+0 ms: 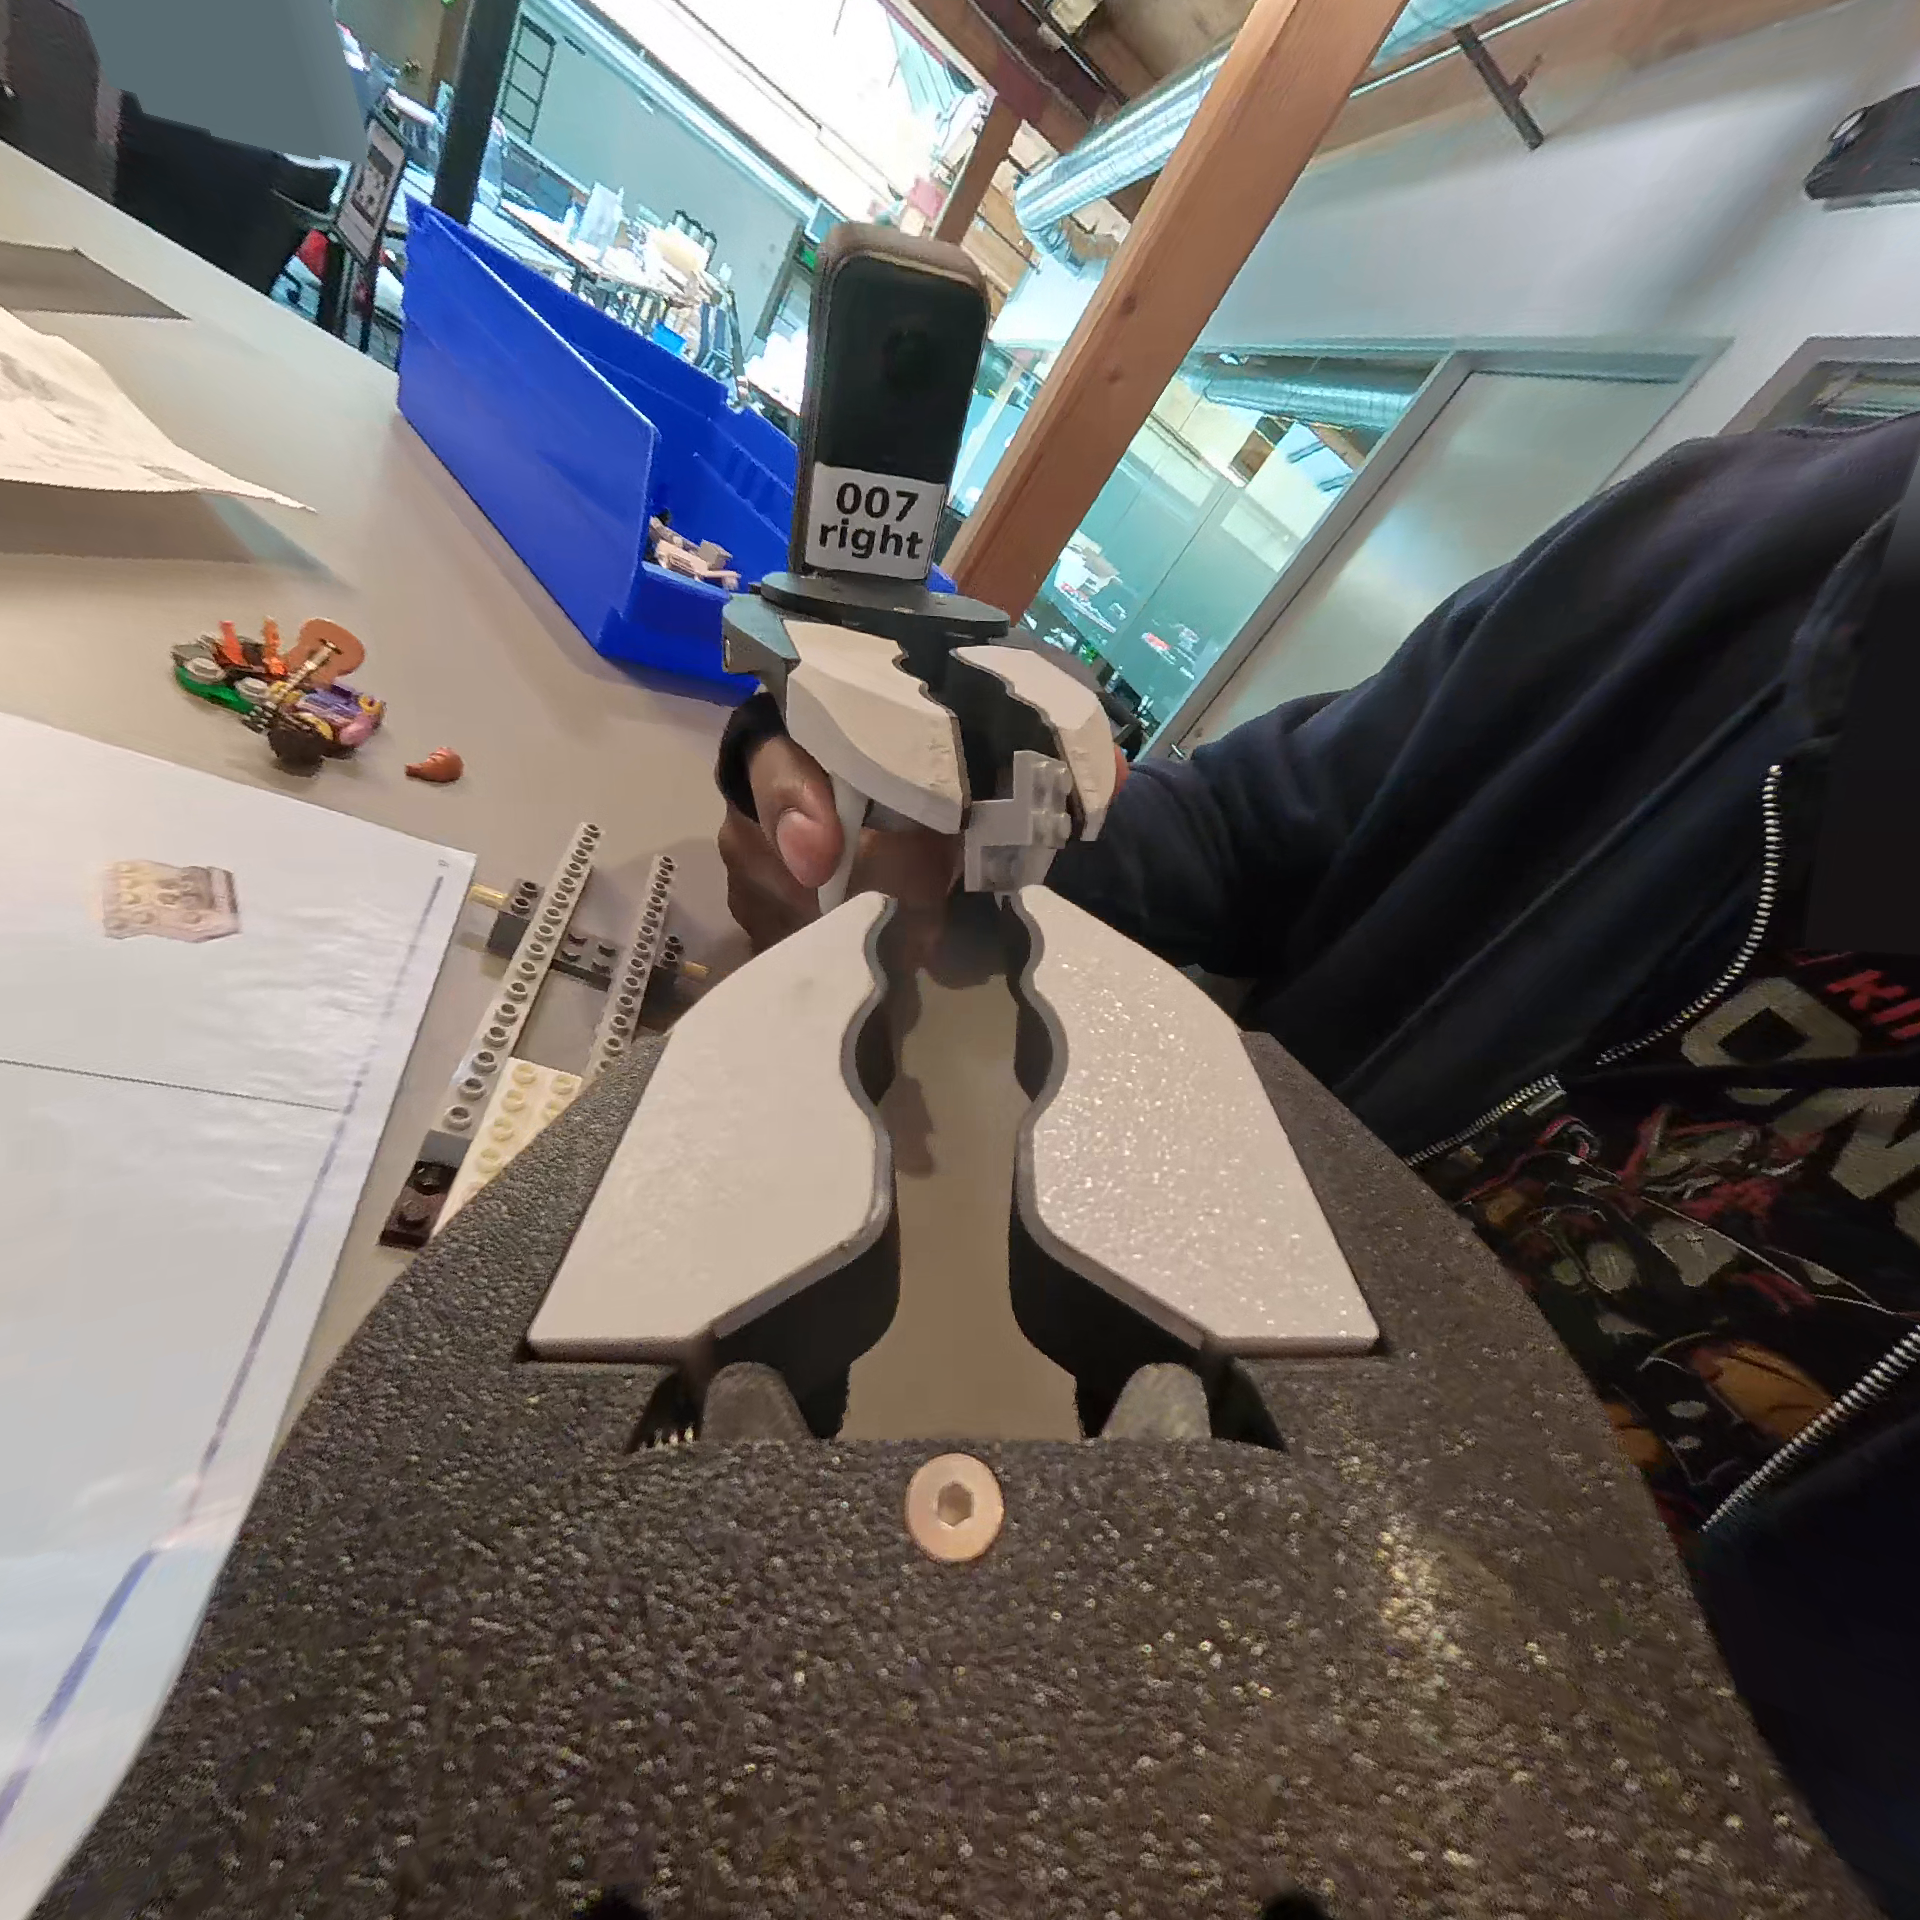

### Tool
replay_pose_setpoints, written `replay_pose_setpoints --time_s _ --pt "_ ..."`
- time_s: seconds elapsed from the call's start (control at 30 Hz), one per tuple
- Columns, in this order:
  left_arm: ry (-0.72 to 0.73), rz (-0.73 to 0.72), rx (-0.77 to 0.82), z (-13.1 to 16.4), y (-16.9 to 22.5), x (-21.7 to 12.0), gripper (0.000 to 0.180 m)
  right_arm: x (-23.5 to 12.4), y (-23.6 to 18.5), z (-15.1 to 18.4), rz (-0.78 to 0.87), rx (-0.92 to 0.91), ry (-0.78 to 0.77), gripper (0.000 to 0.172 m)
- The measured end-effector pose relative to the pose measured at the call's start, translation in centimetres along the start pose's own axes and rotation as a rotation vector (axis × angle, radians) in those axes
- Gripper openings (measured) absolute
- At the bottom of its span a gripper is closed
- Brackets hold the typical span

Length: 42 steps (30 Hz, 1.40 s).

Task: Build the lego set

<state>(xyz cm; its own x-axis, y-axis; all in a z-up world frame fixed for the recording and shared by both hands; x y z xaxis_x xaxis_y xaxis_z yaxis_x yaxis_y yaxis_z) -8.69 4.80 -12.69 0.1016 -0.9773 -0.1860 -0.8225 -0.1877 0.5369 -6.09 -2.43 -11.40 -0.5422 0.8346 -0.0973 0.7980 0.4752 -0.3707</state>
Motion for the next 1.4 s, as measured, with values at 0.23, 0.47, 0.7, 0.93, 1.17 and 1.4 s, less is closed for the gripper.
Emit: replay_pose_setpoints --time_s 0.23,0.47,0.7,0.93,1.17,1.4 --pt "0.006 0.078 0.013 -0.1 0.6 1.3 0.009 -0.1 -0.3 0.2 -0.019 0.014 0.027 0.020" --pt "0.001 0.071 0.004 -0.1 0.5 1.3 0.005 -0.6 -0.4 0.6 0.011 -0.024 -0.020 0.020" --pt "-0.074 0.026 -0.068 0.7 -0.1 1.0 0.004 -0.6 0.0 1.2 0.153 -0.125 -0.147 0.023" --pt "-0.344 -0.163 -0.172 3.8 -1.9 1.0 0.004 -1.1 -0.3 3.5 0.236 -0.212 -0.471 0.032" --pt "-0.468 -0.237 -0.263 5.3 -2.8 1.7 0.004 -0.6 0.7 7.3 0.299 -0.290 -0.762 0.033" --pt "-0.474 -0.239 -0.284 5.4 -3.1 1.7 0.004 0.1 0.8 8.4 0.328 -0.344 -0.853 0.026"
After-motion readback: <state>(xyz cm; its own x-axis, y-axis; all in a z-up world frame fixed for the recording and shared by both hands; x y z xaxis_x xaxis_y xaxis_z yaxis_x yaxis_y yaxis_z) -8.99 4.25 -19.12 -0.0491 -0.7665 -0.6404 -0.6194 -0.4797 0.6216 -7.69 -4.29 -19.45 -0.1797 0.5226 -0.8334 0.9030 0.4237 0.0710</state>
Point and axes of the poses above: each gripper's, where its closed fingertips meet, x out along the fingers, z out of its underside, y = z × x across the jaws, the point moved 4 cm from there along -x, back along the fingers, and after that the axes turned 14 degrees about -y, right-handed, at the moved point
